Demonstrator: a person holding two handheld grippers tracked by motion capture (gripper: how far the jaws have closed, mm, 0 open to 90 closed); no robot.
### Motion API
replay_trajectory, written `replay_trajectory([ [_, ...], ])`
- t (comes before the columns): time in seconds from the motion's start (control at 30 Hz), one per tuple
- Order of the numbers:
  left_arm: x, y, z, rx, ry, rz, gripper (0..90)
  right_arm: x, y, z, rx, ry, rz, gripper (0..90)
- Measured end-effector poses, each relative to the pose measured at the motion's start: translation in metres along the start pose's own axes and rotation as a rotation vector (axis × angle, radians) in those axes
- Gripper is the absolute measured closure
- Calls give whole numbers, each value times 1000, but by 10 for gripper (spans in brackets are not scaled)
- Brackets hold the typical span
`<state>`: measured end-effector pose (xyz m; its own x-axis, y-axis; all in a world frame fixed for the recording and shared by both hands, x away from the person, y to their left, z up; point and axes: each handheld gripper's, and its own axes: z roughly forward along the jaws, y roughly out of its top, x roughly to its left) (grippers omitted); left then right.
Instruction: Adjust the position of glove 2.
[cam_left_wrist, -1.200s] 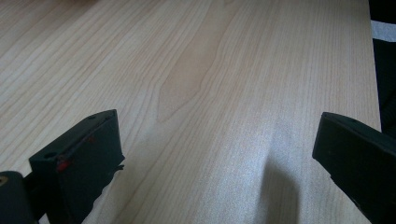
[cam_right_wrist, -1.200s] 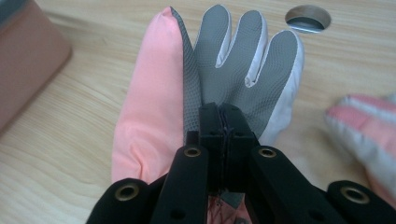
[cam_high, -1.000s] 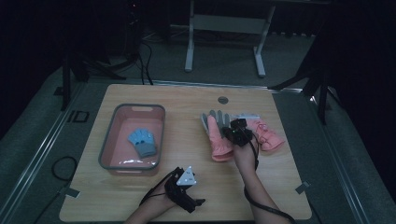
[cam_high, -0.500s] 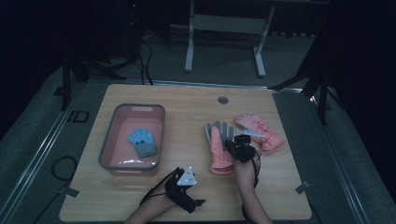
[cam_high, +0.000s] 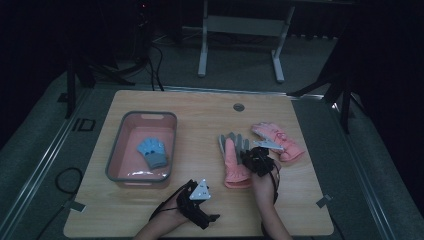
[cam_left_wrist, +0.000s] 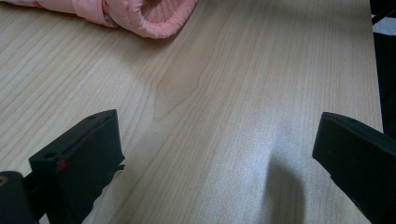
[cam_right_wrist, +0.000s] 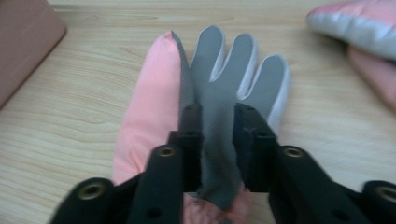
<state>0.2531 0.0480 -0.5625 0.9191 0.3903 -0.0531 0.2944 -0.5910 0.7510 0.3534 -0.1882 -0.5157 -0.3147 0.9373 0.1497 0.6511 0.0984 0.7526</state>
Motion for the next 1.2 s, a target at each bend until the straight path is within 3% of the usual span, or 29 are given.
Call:
replay_trajectory([
  [0.23,-1,0,-1,-14,1,-1,16,-18,12,-17,-47,31,-59,674],
  [0.5,-1,0,-2,-22,-19,-7,16,-66,26,-31,-73,109,-147,642],
  [0.77,-2,0,-2,-26,-13,6,16,-123,47,-39,-73,62,-240,623],
  [0.9,-2,0,-2,-25,-20,8,16,-149,57,-32,-56,52,-247,610],
  [1.03,-2,0,-2,-27,-21,1,16,-170,62,-15,-8,70,-216,609],
  [1.2,-1,-1,-2,-25,-15,-1,16,-180,62,10,75,144,-247,578],
])
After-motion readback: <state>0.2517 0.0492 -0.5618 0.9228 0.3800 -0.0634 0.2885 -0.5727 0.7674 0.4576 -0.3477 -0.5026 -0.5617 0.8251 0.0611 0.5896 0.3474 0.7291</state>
